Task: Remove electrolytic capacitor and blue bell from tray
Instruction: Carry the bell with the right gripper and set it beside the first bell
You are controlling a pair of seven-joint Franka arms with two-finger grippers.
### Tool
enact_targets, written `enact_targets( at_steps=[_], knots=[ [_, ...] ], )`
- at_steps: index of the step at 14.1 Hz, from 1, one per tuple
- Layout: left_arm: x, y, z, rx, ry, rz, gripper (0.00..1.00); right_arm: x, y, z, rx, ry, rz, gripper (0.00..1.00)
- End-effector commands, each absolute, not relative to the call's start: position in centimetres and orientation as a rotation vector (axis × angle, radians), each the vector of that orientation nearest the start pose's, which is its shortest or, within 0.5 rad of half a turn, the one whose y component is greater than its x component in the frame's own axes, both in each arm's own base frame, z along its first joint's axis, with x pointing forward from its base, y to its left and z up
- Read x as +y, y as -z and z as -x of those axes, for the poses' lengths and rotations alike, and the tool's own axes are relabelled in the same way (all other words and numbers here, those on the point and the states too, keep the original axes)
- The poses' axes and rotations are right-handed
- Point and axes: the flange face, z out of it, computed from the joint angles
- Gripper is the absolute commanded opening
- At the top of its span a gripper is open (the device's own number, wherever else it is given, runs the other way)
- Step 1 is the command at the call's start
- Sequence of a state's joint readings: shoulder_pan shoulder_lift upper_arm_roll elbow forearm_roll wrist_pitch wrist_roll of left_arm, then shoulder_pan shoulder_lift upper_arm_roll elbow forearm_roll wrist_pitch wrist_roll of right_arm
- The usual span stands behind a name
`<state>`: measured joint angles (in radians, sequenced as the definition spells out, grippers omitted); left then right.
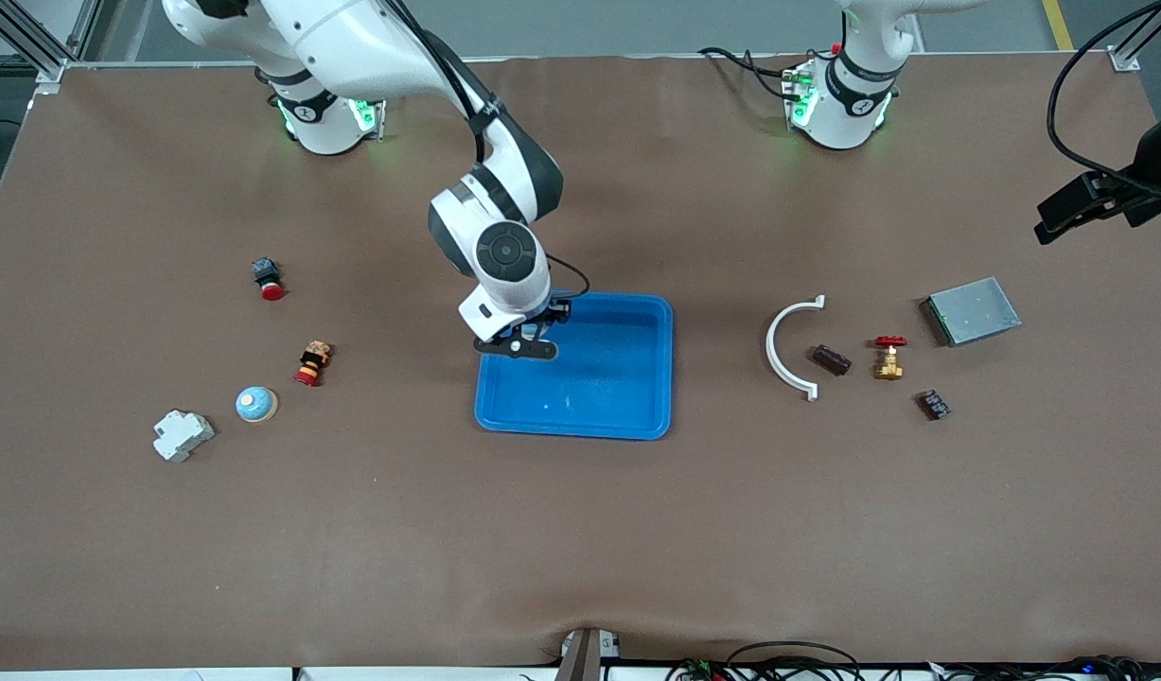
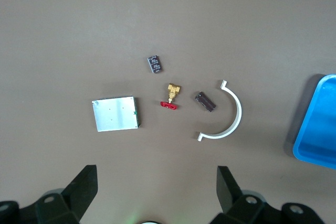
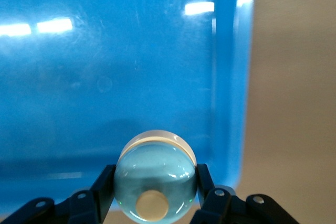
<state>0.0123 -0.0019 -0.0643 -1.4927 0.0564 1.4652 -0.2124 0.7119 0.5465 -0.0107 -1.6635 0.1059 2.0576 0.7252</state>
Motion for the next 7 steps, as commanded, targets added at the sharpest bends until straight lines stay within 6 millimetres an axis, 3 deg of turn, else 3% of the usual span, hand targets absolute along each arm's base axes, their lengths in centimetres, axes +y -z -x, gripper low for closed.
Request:
enact_targets(
  at_steps=[1, 4, 7],
  knots=[
    [-2.4, -65.3, -54.3, -0.221, -0.021, 3.092, 1.0, 38.2, -35.1, -51.5, 0.017, -0.314, 3.142, 0.1],
    [-2.5, -64.9, -54.6, -0.221, -0.025, 3.09, 1.0, 31.2, -39.4, -53.1, -0.213, -0.328, 3.103, 0.1],
    [-2.4, -64.6, -54.7, -0.223, -0.035, 3.089, 1.0, 25.2, -39.4, -54.0, -0.36, -0.318, 3.13, 0.1]
  ],
)
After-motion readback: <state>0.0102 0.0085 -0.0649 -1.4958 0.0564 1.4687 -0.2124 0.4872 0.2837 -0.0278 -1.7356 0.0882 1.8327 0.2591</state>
